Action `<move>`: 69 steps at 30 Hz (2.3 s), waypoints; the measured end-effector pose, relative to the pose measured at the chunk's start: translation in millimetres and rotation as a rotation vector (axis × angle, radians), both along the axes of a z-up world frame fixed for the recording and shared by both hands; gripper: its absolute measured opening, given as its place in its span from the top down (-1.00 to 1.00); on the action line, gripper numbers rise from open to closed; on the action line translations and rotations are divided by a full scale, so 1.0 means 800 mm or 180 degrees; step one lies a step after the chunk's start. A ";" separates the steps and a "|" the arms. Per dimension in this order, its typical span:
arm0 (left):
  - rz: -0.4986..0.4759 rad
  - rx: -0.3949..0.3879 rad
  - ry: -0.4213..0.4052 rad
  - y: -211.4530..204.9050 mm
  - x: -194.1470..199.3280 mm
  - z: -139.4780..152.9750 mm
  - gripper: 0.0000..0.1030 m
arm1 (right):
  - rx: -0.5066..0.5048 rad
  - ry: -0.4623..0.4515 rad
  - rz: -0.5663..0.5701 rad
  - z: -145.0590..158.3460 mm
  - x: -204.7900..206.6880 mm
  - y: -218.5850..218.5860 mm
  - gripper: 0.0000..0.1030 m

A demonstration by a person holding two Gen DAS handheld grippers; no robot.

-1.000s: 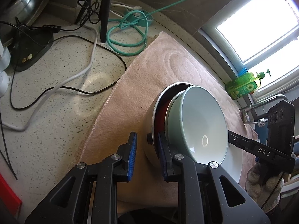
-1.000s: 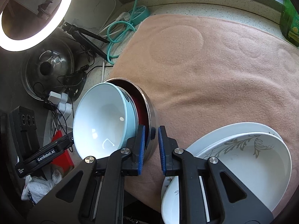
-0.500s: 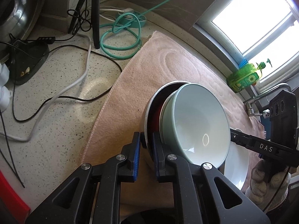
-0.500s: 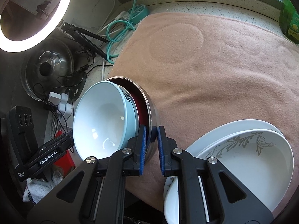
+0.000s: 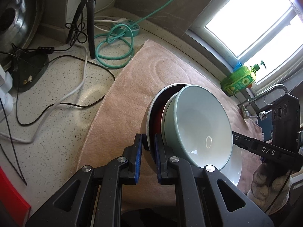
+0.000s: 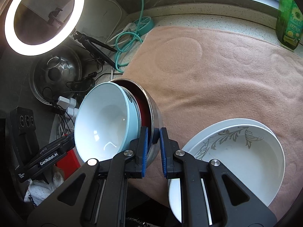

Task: Organize plates and bowls
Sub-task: 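Lift the bowl stack and carry it over the white plate stack, then lower the bowl stack onto the white plate stack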

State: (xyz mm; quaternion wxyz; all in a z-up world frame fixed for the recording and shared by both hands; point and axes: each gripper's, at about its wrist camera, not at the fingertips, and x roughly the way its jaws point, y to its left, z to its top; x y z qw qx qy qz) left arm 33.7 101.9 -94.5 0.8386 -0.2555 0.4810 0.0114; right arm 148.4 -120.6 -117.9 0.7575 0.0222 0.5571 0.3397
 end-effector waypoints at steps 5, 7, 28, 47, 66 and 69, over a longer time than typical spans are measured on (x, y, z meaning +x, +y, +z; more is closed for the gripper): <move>-0.0099 0.0010 -0.0110 -0.016 0.001 0.021 0.82 | 0.0035 -0.0079 -0.0078 0.021 -0.009 -0.024 0.76; -0.0155 0.0021 -0.0148 -0.025 0.003 0.028 0.82 | 0.0048 -0.0102 -0.0121 0.028 -0.012 -0.036 0.76; -0.0847 -0.0026 -0.0209 -0.132 0.033 0.042 0.82 | 0.0014 -0.0130 -0.0741 0.042 -0.040 -0.173 0.76; -0.1175 -0.0021 0.0026 -0.190 0.043 0.016 0.82 | -0.0060 0.0044 -0.0992 0.009 -0.045 -0.233 0.76; -0.1210 0.0036 0.0156 -0.198 0.048 0.006 0.82 | -0.0088 0.0130 -0.0995 -0.006 -0.041 -0.234 0.76; -0.1218 0.0046 0.0167 -0.199 0.049 0.004 0.82 | -0.0107 0.0120 -0.0977 -0.008 -0.041 -0.233 0.76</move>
